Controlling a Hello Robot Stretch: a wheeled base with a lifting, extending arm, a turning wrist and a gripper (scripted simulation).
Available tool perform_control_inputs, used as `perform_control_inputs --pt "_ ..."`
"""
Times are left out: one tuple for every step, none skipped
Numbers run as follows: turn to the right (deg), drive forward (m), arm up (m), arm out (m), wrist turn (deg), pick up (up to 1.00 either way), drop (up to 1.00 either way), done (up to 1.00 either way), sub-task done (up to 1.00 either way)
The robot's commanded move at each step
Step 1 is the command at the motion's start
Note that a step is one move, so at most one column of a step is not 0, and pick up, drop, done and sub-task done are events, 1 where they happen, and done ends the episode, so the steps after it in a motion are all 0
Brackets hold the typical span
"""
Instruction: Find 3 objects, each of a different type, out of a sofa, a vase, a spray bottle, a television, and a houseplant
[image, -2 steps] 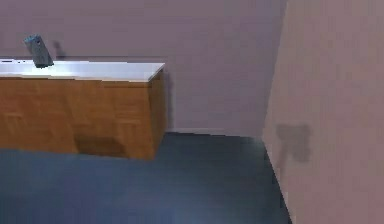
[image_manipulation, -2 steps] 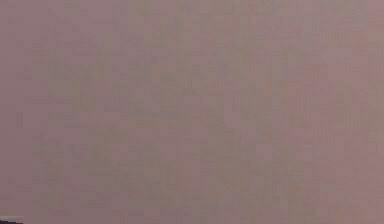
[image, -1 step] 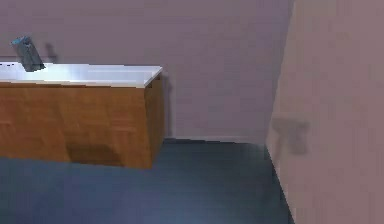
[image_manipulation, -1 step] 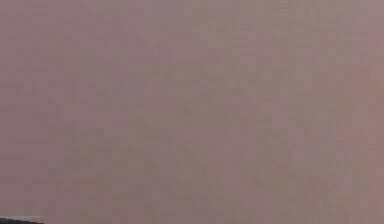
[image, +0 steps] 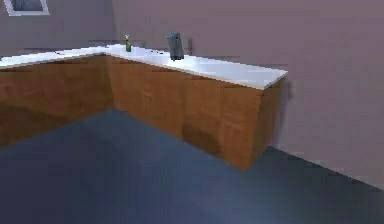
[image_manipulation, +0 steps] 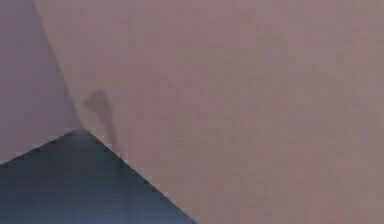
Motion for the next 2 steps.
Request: perform_control_inputs --pt "0.0 0.50 0.00 0.00 0.0 0.00 0.00 0.00 0.00" --pt "-27.0 0.00 0.00 0.00 0.0 0.00 0.00 0.00 0.00"
